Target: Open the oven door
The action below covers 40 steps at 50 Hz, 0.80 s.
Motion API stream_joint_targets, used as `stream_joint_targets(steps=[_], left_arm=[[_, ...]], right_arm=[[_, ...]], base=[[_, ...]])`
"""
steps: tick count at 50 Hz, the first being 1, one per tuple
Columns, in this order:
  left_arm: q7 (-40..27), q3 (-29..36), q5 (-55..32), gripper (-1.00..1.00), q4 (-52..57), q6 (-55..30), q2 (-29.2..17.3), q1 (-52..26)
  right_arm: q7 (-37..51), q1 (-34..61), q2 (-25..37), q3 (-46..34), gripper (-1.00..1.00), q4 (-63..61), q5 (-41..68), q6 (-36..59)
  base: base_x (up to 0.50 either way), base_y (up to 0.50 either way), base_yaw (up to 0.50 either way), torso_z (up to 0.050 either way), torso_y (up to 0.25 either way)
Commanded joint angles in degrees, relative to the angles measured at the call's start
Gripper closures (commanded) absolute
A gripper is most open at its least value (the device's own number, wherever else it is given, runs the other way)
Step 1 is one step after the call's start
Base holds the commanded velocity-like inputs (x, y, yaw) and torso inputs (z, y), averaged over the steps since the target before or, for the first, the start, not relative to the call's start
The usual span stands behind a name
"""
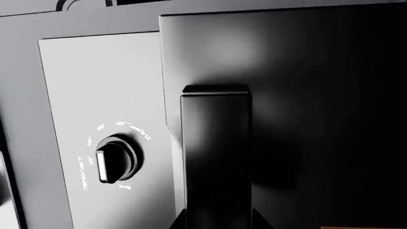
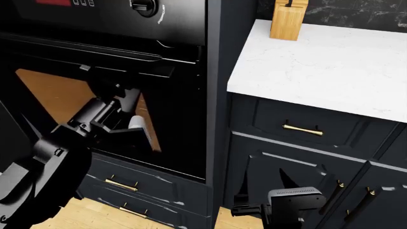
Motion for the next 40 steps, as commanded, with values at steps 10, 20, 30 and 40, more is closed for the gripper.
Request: stream_joint_targets(steps=[10, 20, 30, 40], left_arm=[[-7.2, -6.5, 0.0, 1.00, 7.8, -0.6, -1.7, 0.8], [-8.6, -7.8, -0.4, 1.00, 9.7, -1.4, -2.8, 3.3], [-10.4, -8.9, -0.2, 1.00, 11.8, -1.7, -4.0, 5.6], [-11.9, -10.4, -0.1, 1.00, 14.0, -2.3, -5.4, 7.6]], right_arm=[[0.4, 0.0, 0.2, -0.4, -1.00, -0.1, 0.1, 0.1], [0.5, 0.2, 0.2, -0.5, -1.00, 0.2, 0.2, 0.0], [0.6, 0.1, 0.4, -0.6, -1.00, -0.2, 0.4, 0.2], [0.7, 0.2, 0.4, -0.7, -1.00, 0.2, 0.4, -0.1]], base=[[0.00, 0.00, 0.00, 0.001, 0.006], [0.00, 0.00, 0.00, 0.002, 0.006], [0.00, 0.00, 0.00, 0.002, 0.006], [0.00, 0.00, 0.00, 0.001, 0.006]])
